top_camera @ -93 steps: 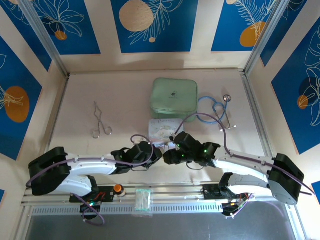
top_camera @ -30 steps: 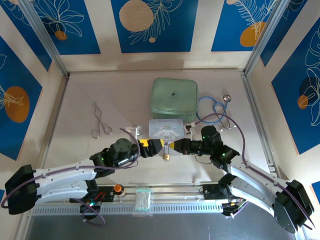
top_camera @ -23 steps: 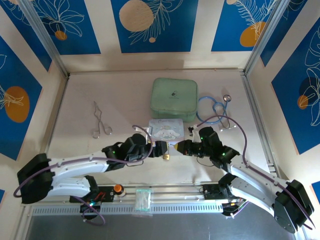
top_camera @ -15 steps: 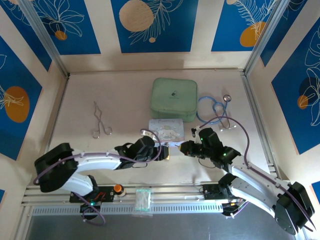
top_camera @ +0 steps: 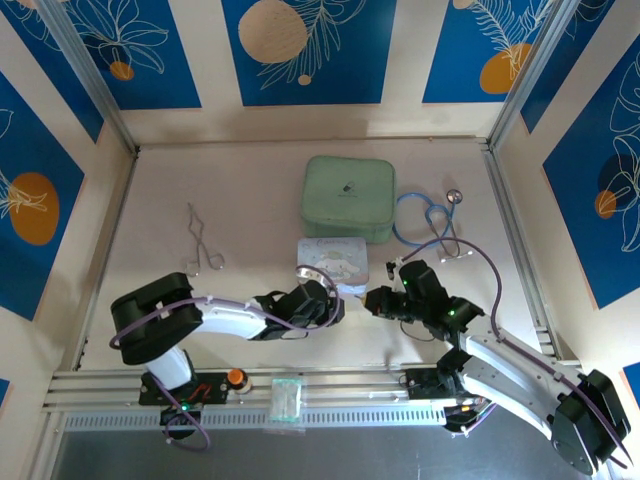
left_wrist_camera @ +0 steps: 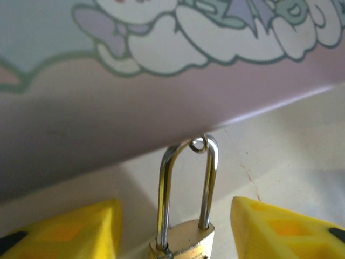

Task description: Unlock the padlock with the key

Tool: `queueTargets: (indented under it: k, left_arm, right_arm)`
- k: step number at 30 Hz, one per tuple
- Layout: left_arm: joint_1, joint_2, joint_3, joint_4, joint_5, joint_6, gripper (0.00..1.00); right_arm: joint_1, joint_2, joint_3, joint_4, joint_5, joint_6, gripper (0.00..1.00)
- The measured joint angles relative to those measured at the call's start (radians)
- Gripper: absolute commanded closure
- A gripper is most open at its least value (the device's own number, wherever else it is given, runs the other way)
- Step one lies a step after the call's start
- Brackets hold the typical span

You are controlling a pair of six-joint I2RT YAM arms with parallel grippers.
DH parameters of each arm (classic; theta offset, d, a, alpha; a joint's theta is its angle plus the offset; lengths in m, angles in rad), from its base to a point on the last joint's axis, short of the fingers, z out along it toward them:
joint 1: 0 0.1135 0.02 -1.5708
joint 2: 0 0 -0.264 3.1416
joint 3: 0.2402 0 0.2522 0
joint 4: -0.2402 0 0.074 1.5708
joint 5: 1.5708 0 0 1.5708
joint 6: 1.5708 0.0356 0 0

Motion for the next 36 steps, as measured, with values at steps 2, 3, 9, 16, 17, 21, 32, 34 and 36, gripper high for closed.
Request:
queueTargets:
  k: [2, 3, 9, 16, 17, 21, 32, 34, 36]
  left_arm:
    - [-0.011, 0.019, 0.017, 0.000, -0.020, -0.010, 0.55]
    - [-0.019, 0.029, 0.027, -0.005, -0.036, -0.016, 0.59]
    - [-0.051, 0.063, 0.087, -0.069, -0.067, -0.061, 0.75]
    - [-0.067, 0.065, 0.097, -0.090, -0.064, -0.112, 0.83]
    - [-0.067, 0.065, 0.097, -0.088, -0.064, -0.126, 0.84]
    - [-0.068, 0.065, 0.085, -0.058, -0.066, -0.215, 0.86]
    - [-0.074, 0.112, 0.012, 0.258, -0.143, -0.487, 0.92]
    - [-0.074, 0.111, 0.008, 0.267, -0.161, -0.512, 0.92]
    - [-0.074, 0.111, 0.004, 0.284, -0.175, -0.534, 0.92]
  right_arm:
    - [-0.002, 0.000, -0.010, 0.001, 0.000, 0.000, 1.00]
    - [-0.002, 0.000, -0.014, 0.000, 0.000, 0.001, 1.00]
    - [-0.002, -0.006, -0.041, 0.006, 0.000, 0.013, 1.00]
    - [-0.002, -0.011, -0.063, 0.006, -0.001, 0.039, 1.00]
    - [-0.002, -0.017, -0.067, 0.015, -0.002, 0.048, 1.00]
    - [-0.016, -0.030, -0.116, 0.077, -0.034, 0.141, 1.00]
    - [-0.029, -0.032, -0.188, 0.125, -0.142, 0.365, 1.00]
    - [-0.032, -0.043, -0.195, 0.135, -0.160, 0.385, 1.00]
    - [-0.038, -0.066, -0.222, 0.167, -0.178, 0.409, 1.00]
